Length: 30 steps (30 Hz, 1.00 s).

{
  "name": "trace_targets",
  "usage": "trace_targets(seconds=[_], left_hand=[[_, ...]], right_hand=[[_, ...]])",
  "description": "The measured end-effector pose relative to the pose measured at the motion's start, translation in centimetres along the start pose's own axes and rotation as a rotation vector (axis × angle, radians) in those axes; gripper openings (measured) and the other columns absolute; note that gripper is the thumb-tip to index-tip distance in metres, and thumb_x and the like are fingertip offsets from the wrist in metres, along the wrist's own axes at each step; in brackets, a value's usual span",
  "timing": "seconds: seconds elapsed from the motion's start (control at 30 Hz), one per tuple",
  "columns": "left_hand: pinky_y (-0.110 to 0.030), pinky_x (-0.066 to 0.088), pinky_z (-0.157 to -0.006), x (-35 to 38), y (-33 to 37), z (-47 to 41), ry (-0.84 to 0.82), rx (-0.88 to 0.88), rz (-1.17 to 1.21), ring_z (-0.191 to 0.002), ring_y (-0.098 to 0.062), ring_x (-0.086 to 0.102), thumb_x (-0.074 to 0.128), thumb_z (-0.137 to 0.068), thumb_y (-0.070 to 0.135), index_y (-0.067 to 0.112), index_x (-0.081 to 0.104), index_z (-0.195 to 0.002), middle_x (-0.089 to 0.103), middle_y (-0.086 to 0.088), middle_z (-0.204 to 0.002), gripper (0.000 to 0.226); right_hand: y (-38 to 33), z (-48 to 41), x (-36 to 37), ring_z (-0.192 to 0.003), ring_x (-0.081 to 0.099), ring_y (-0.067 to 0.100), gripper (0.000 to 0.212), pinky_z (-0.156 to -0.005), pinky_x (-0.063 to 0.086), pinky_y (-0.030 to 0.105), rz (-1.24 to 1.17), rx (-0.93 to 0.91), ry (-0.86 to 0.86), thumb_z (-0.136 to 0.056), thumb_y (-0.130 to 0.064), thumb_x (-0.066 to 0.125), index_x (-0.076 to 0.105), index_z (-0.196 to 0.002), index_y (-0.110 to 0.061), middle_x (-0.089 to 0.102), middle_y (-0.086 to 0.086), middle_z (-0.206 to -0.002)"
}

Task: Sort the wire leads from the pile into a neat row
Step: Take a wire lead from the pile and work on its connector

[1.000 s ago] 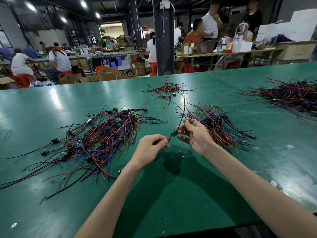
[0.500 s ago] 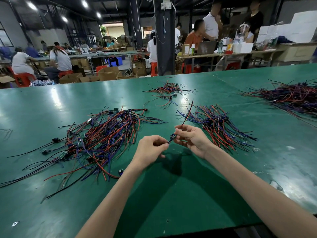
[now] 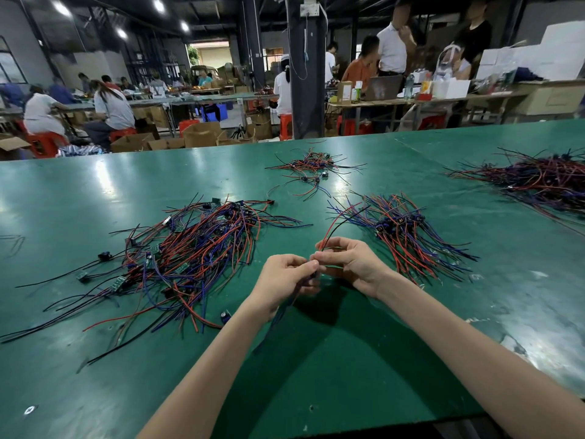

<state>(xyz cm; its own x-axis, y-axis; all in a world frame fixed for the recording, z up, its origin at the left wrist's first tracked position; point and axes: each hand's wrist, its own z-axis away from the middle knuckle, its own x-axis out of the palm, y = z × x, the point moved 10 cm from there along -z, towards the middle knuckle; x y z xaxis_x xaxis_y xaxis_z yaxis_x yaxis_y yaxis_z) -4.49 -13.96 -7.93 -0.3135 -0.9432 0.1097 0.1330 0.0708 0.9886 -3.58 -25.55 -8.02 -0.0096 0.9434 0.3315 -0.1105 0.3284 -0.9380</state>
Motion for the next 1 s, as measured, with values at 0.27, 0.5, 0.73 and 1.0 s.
trace_targets(seconds=[0.27,0.5,0.73,1.0], left_hand=[[-0.027,0.056,-0.053,-0.78,-0.07,-0.43,0.064,0.042,-0.087,-0.053,-0.015,0.056,0.062,-0.088,0.0,0.0,0.062,-0.08,0.06,-0.013,-0.07,0.008],[-0.027,0.054,-0.049,-0.73,-0.38,-0.49,0.063,-0.015,-0.063,-0.048,-0.014,0.055,0.059,-0.089,0.0,0.0,0.059,-0.077,0.058,-0.013,-0.065,0.012],[-0.028,0.056,-0.05,-0.51,-0.43,-0.16,0.055,-0.059,-0.026,-0.046,-0.014,0.055,0.056,-0.091,0.002,0.0,0.058,-0.079,0.058,-0.014,-0.067,0.012],[-0.029,0.057,-0.051,-0.25,-0.02,0.13,0.036,-0.053,0.013,-0.048,-0.015,0.057,0.055,-0.093,0.006,0.001,0.058,-0.079,0.058,-0.013,-0.068,0.016]], right_hand=[[-0.52,0.36,0.45,-0.056,0.062,0.008,0.013,-0.054,0.049,0.017,0.224,-0.052,0.011,-0.081,0.005,0.066,0.064,-0.089,-0.006,0.061,0.005,-0.072],[-0.44,0.35,0.47,-0.056,0.062,0.007,0.022,-0.056,0.049,0.017,0.252,-0.033,0.006,-0.081,0.005,0.065,0.063,-0.099,-0.006,0.063,0.002,-0.069],[-0.41,0.38,0.5,-0.057,0.064,0.007,0.016,-0.055,0.049,0.017,0.23,-0.022,-0.009,-0.082,0.005,0.065,0.064,-0.091,-0.008,0.067,-0.002,-0.065],[-0.19,0.33,0.87,-0.058,0.06,0.005,0.007,-0.059,0.048,0.019,0.219,-0.011,-0.042,-0.083,-0.005,0.068,0.066,-0.081,-0.011,0.066,-0.002,-0.066]])
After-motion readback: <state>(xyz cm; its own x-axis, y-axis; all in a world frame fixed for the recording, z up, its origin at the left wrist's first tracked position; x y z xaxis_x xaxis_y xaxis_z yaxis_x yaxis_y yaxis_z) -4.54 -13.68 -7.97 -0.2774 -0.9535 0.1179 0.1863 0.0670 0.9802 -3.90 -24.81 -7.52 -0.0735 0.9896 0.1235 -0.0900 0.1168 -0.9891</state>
